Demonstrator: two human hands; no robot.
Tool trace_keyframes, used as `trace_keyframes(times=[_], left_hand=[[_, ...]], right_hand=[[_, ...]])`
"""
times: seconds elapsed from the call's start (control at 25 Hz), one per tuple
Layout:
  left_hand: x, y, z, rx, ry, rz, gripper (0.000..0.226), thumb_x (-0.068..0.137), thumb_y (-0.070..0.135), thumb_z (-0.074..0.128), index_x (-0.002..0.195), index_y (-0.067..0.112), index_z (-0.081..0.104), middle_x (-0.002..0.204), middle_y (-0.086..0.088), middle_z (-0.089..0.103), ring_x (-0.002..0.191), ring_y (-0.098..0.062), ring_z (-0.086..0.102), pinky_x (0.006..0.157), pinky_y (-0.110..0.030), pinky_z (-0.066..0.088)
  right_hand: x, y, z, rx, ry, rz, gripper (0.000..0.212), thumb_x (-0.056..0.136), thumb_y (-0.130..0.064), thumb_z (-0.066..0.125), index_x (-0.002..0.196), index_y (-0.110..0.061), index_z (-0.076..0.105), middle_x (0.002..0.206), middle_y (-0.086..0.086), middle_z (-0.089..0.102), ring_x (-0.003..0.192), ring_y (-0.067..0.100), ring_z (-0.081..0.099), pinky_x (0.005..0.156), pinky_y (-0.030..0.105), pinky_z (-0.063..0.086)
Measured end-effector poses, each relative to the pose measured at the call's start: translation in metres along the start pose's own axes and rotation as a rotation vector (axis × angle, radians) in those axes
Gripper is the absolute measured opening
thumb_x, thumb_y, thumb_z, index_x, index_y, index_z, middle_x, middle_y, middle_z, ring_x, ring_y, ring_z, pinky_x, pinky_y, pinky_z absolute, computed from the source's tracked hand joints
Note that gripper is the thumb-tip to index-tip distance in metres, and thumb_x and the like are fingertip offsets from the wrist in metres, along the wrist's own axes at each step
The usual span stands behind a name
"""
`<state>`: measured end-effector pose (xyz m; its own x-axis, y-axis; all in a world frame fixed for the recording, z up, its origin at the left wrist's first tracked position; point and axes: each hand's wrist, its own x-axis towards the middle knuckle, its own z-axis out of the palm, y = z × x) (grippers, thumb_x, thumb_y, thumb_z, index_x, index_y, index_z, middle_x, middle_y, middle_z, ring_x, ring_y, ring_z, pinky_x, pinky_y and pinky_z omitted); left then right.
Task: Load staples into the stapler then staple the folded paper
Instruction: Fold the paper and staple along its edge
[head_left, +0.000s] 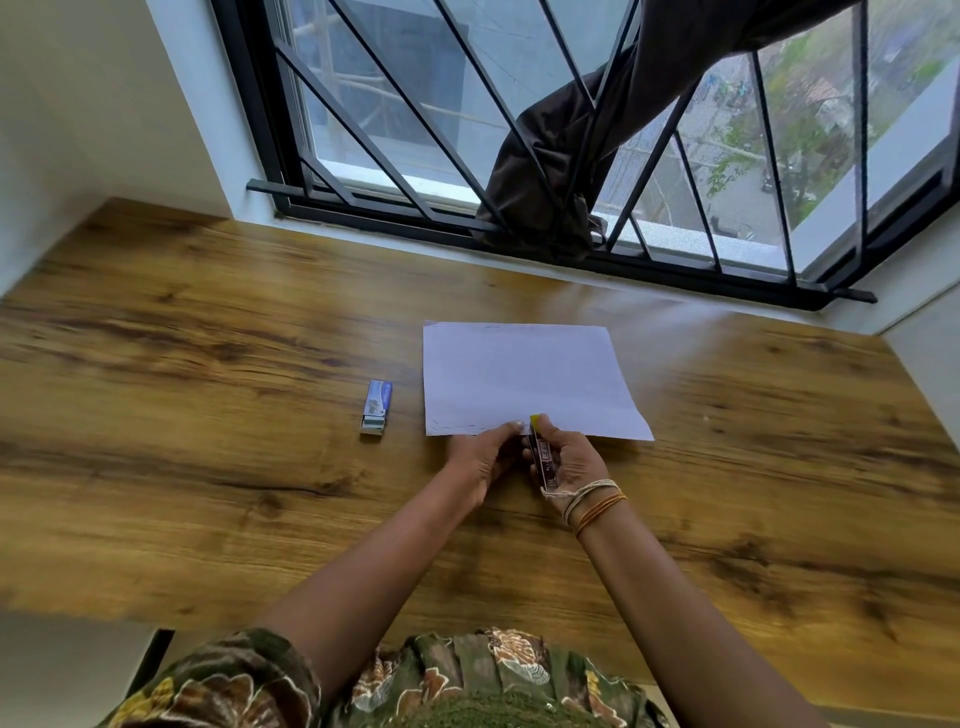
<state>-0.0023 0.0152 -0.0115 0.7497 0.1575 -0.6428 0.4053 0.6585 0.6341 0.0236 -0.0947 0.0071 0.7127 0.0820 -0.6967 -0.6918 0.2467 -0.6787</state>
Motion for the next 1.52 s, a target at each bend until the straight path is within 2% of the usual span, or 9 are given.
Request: trace_keyframes(times=[0.12, 0.24, 0.36, 0.6, 0.72, 0.84, 1.0, 1.32, 1.52], left_hand=[[-0.001, 0.0, 0.006, 0.038, 0.072, -0.005, 0.034, 0.074, 0.023, 0.079, 0.098, 0.005, 0.064, 0.102, -0.018, 0.07, 0.08, -0.025, 0.066, 0.081, -0.04, 0.058], [-0.006, 0.006, 0.015, 0.126, 0.027, -0.106, 0.062, 0.064, 0.051, 0.081, 0.106, 0.012, 0.058, 0.103, -0.012, 0.067, 0.094, -0.025, 0.064, 0.09, -0.04, 0.054], [-0.005, 0.006, 0.016, 0.165, -0.044, -0.161, 0.075, 0.061, 0.052, 0.082, 0.115, 0.007, 0.057, 0.108, -0.013, 0.065, 0.1, -0.027, 0.063, 0.086, -0.037, 0.055], [-0.002, 0.006, 0.019, 0.084, 0.041, -0.143, 0.049, 0.073, 0.037, 0.078, 0.104, 0.004, 0.061, 0.082, -0.01, 0.062, 0.075, -0.024, 0.062, 0.06, -0.031, 0.053], [-0.001, 0.009, 0.018, 0.072, 0.011, -0.172, 0.046, 0.082, 0.045, 0.067, 0.105, 0.006, 0.062, 0.082, -0.011, 0.063, 0.071, -0.021, 0.062, 0.064, -0.032, 0.055], [0.001, 0.011, 0.017, 0.024, 0.009, -0.204, 0.036, 0.095, 0.041, 0.05, 0.104, 0.007, 0.057, 0.068, -0.004, 0.056, 0.046, -0.01, 0.05, 0.054, -0.027, 0.054], [-0.002, 0.013, 0.016, -0.002, -0.001, -0.21, 0.035, 0.098, 0.038, 0.044, 0.113, 0.009, 0.055, 0.07, -0.003, 0.058, 0.053, -0.012, 0.05, 0.05, -0.026, 0.053], [-0.007, 0.012, 0.015, -0.022, -0.022, -0.204, 0.034, 0.098, 0.034, 0.047, 0.119, 0.009, 0.056, 0.091, -0.011, 0.067, 0.067, -0.019, 0.06, 0.062, -0.035, 0.055], [-0.006, 0.011, 0.015, -0.033, -0.04, -0.206, 0.037, 0.098, 0.036, 0.047, 0.124, 0.01, 0.054, 0.092, -0.011, 0.066, 0.068, -0.019, 0.06, 0.059, -0.033, 0.056]], right_hand=[[0.001, 0.004, 0.0, 0.015, -0.019, -0.026, 0.032, 0.083, -0.028, 0.069, 0.097, 0.0, 0.064, 0.073, 0.009, 0.064, 0.053, 0.013, 0.062, 0.043, 0.022, 0.047], [-0.001, 0.007, 0.005, 0.042, -0.063, -0.033, 0.048, 0.075, -0.033, 0.074, 0.104, 0.005, 0.066, 0.085, 0.015, 0.067, 0.073, 0.023, 0.065, 0.065, 0.032, 0.055], [0.0, 0.008, 0.01, 0.062, -0.019, -0.019, 0.051, 0.073, -0.031, 0.075, 0.105, 0.007, 0.066, 0.096, 0.02, 0.067, 0.089, 0.033, 0.064, 0.077, 0.04, 0.054], [0.002, 0.008, 0.025, 0.048, 0.18, 0.006, 0.019, 0.078, -0.014, 0.074, 0.084, 0.003, 0.065, 0.082, 0.02, 0.068, 0.068, 0.032, 0.065, 0.06, 0.038, 0.053], [-0.002, 0.0, 0.022, -0.021, 0.058, 0.008, 0.026, 0.079, -0.024, 0.075, 0.087, -0.001, 0.067, 0.076, 0.014, 0.068, 0.061, 0.023, 0.064, 0.056, 0.031, 0.054], [-0.009, -0.01, 0.011, -0.036, -0.131, 0.034, 0.028, 0.085, -0.03, 0.068, 0.088, -0.003, 0.064, 0.074, 0.008, 0.063, 0.051, 0.013, 0.059, 0.048, 0.022, 0.052], [-0.011, -0.012, 0.003, -0.013, -0.183, 0.04, 0.034, 0.086, -0.038, 0.064, 0.097, -0.005, 0.064, 0.073, 0.004, 0.064, 0.056, 0.012, 0.062, 0.046, 0.021, 0.049], [-0.011, -0.016, -0.002, -0.035, -0.124, 0.023, 0.036, 0.085, -0.036, 0.067, 0.103, -0.005, 0.064, 0.074, 0.005, 0.064, 0.057, 0.012, 0.059, 0.043, 0.02, 0.047], [-0.007, -0.016, -0.001, -0.074, -0.105, 0.028, 0.028, 0.086, -0.033, 0.066, 0.09, -0.005, 0.063, 0.075, 0.006, 0.064, 0.058, 0.014, 0.058, 0.043, 0.02, 0.046]])
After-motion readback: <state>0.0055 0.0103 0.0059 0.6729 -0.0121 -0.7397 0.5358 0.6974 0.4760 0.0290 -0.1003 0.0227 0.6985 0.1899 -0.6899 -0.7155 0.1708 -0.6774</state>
